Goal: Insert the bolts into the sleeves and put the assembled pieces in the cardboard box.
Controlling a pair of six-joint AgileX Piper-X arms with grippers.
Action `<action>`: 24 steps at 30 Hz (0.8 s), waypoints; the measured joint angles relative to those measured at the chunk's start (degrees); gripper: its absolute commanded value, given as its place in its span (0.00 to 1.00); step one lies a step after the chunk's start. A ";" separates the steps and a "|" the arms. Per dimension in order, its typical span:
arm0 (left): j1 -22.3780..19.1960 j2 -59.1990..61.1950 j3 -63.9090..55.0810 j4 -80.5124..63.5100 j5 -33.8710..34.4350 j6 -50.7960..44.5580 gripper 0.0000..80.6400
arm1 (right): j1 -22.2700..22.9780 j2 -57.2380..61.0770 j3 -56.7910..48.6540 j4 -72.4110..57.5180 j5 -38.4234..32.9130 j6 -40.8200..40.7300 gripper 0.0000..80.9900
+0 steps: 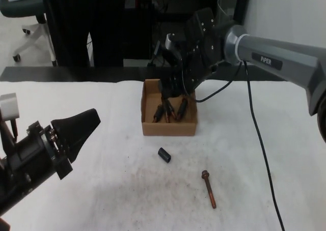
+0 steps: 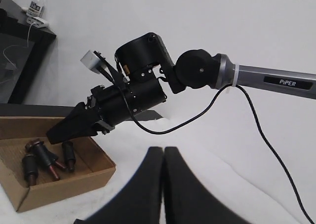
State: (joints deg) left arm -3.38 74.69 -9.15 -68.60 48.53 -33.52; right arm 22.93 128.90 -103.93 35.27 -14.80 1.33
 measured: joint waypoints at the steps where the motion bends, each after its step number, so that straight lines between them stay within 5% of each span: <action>1: 0.00 0.00 0.00 0.00 0.00 0.00 0.00 | -0.11 0.00 0.00 0.53 0.36 0.00 0.48; 11: 0.00 0.00 0.00 0.00 1.34 0.61 0.00 | -0.11 -7.84 0.00 9.79 -0.09 -5.27 0.20; 24: 0.00 0.00 0.00 0.00 1.33 1.29 0.00 | 0.92 -19.29 5.71 30.35 1.13 -7.37 0.35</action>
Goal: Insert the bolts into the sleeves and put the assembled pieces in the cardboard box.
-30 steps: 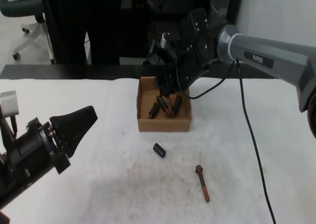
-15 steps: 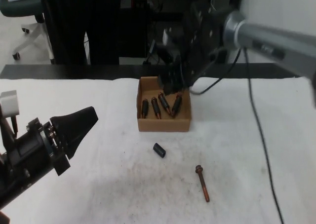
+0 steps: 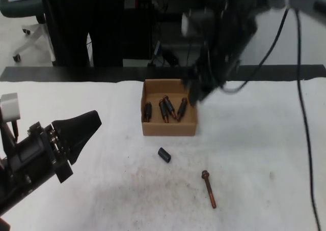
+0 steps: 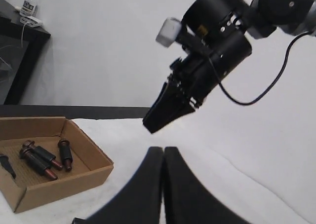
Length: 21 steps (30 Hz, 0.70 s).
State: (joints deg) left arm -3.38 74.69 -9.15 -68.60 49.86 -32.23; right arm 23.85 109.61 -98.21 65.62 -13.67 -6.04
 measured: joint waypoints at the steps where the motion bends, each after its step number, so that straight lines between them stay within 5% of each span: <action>1: 0.00 0.00 0.00 0.00 0.00 0.00 0.00 | 0.38 0.20 1.90 -0.30 1.51 0.53 0.35; 5: 0.00 0.00 0.00 0.00 0.00 0.00 0.00 | 2.39 0.57 10.09 -4.22 8.40 2.96 0.35; 21: 0.00 0.00 0.00 0.00 1.28 0.00 0.00 | 7.09 0.57 22.01 -8.93 13.67 11.64 0.35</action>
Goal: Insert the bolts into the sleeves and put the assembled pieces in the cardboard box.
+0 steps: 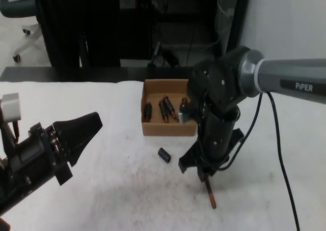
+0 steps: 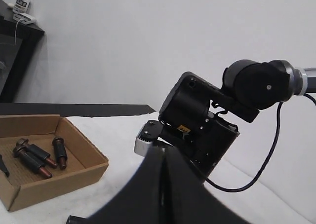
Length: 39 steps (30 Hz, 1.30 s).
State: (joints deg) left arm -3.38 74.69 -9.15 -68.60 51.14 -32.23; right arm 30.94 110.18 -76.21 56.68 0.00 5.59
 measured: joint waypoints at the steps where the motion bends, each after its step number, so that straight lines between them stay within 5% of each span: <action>1: 0.00 0.00 0.00 0.00 0.00 0.00 0.00 | 0.38 -0.34 0.28 0.51 0.00 0.00 0.35; 39: 0.00 0.00 0.00 0.00 0.00 0.00 0.00 | 2.50 -5.11 8.86 -6.54 1.70 3.75 0.35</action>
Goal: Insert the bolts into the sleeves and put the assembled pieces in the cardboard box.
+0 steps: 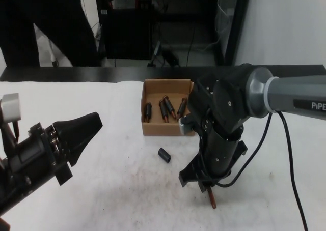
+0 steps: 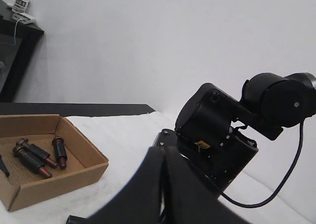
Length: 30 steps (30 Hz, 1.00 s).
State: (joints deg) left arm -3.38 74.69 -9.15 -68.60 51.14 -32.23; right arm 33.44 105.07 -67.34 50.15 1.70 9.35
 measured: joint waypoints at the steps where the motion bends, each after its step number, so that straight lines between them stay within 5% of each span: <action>1: 0.00 0.00 0.00 0.00 0.00 0.00 0.00 | 0.00 0.00 0.19 -0.36 0.00 0.00 0.35; 21: 0.00 0.00 0.00 0.00 0.09 0.00 0.00 | 0.00 -0.73 3.83 -5.78 0.78 2.63 0.33; 24: 0.00 0.00 0.00 0.00 0.09 0.00 0.00 | -0.28 -0.73 3.96 -6.05 0.78 2.60 0.26; 28: 0.00 0.00 0.00 0.00 0.09 0.00 0.00 | -1.07 -0.73 3.98 -6.29 0.78 2.35 0.02; 30: 0.00 0.00 0.00 0.00 0.09 0.00 0.00 | -1.24 -0.73 3.98 -6.29 0.78 1.73 0.01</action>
State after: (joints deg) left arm -3.38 74.69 -9.15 -68.60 51.23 -32.23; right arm 32.20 104.34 -63.36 43.86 2.47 11.07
